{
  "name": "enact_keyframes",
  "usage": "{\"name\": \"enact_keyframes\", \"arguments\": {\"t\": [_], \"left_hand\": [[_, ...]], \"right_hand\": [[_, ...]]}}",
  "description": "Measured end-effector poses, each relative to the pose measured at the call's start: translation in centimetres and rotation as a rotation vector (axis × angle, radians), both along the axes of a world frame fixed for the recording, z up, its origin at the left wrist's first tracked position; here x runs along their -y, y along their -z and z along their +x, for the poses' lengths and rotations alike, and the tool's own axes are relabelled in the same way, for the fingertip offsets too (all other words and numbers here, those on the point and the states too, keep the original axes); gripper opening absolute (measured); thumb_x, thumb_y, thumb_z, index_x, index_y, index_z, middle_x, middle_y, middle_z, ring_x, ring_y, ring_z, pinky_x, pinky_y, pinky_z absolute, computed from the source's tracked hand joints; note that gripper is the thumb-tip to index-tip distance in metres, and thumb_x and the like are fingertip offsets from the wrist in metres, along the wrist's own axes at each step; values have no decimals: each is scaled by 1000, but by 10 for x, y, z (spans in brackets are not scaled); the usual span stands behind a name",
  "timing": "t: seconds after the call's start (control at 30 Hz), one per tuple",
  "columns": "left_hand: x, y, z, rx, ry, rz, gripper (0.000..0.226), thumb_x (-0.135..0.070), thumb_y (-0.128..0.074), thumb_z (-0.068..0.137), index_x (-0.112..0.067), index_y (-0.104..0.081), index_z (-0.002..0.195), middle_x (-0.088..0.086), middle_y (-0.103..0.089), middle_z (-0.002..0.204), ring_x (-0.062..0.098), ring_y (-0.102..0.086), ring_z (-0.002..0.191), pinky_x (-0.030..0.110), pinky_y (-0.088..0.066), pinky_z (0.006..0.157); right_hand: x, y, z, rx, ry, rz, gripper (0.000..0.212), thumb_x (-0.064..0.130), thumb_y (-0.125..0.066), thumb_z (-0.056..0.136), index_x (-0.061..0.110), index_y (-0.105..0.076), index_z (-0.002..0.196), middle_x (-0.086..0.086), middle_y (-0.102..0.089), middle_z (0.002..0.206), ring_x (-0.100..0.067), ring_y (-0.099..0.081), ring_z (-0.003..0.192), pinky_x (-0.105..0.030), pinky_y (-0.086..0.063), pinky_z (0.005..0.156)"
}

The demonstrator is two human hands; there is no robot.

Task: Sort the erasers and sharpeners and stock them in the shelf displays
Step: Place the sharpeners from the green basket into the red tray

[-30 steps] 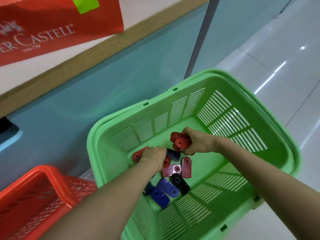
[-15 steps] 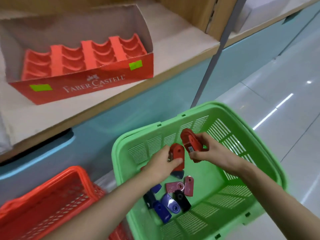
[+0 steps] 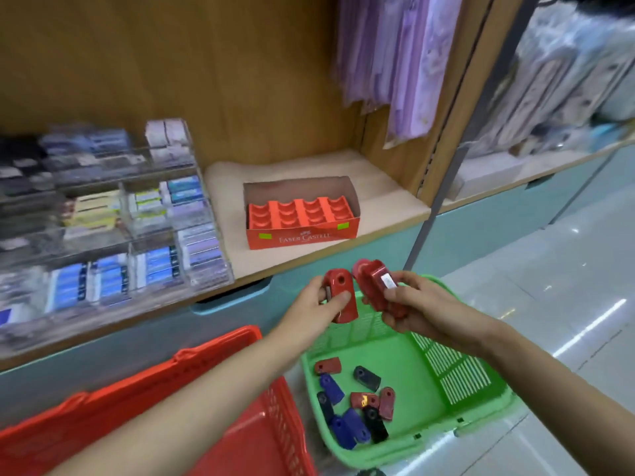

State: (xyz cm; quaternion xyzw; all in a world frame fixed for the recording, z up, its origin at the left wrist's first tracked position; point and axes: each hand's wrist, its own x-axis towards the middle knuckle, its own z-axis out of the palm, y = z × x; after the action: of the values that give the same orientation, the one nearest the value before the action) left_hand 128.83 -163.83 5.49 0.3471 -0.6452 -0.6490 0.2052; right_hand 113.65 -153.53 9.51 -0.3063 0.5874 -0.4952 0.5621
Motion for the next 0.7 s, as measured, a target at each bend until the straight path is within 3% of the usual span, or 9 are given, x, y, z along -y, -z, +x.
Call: {"name": "enact_keyframes", "arguments": {"t": [0.03, 0.13, 0.2, 0.3, 0.4, 0.5, 0.6, 0.7], "left_hand": [[-2, -12, 6, -5, -15, -14, 11, -17, -54, 94, -25, -50, 101, -1, -64, 102, 7, -59, 85, 11, -46, 65], [-5, -38, 27, -64, -99, -21, 10, -16, -53, 95, -26, -52, 96, -5, -61, 93, 13, -59, 91, 19, -49, 75], [-7, -51, 44, -98, -146, 0, 11, -17, -51, 96, -18, -52, 107, -6, -60, 94, 8, -57, 86, 11, -47, 66], [-6, -63, 68, -100, -211, 35, 19, -24, -49, 97, -16, -49, 114, -1, -60, 102, 5, -57, 82, 12, -44, 55], [-3, -72, 80, -135, -238, 146, 20, -29, -47, 98, -15, -50, 113, 3, -62, 101, 8, -57, 80, 20, -44, 61], [-2, -79, 85, -190, -245, 263, 20, -35, -45, 98, -18, -50, 105, 0, -60, 85, 10, -54, 74, 27, -37, 64], [3, -76, 86, -208, -183, 182, 29, -49, -52, 89, -22, -56, 101, -9, -65, 83, 4, -59, 75, 27, -37, 68], [20, -67, 85, -240, -168, 122, 39, -59, -66, 75, -26, -60, 97, -12, -69, 82, 1, -61, 74, 27, -39, 69]], "right_hand": [[0, -11, 11, 31, 12, -20, 46, 19, -61, 70, 5, -47, 112, -8, -66, 80, -17, -51, 65, -27, -36, 59], [0, -36, 44, 111, 9, -115, 32, 19, -57, 74, 4, -51, 101, -15, -57, 88, -13, -48, 58, -23, -34, 55], [0, -45, 64, 183, 45, -178, 36, 19, -57, 75, 1, -52, 105, -16, -62, 93, -13, -50, 57, -20, -37, 51], [-3, -45, 90, 262, 83, -229, 41, 21, -64, 73, -1, -55, 106, -16, -64, 91, -13, -51, 57, -19, -39, 49], [2, -46, 112, 278, 46, -221, 46, 26, -76, 66, 0, -56, 99, -12, -58, 80, -13, -51, 57, -19, -39, 50], [10, -49, 126, 322, 75, -230, 35, 20, -61, 76, -2, -56, 102, -12, -56, 81, -13, -50, 58, -20, -39, 51], [19, -51, 130, 369, 95, -268, 23, 18, -61, 84, 1, -63, 98, -11, -60, 83, -14, -52, 59, -19, -43, 50], [34, -54, 127, 276, 93, -297, 28, 22, -54, 85, 2, -64, 103, -12, -64, 88, -15, -56, 64, -20, -45, 53]]}}
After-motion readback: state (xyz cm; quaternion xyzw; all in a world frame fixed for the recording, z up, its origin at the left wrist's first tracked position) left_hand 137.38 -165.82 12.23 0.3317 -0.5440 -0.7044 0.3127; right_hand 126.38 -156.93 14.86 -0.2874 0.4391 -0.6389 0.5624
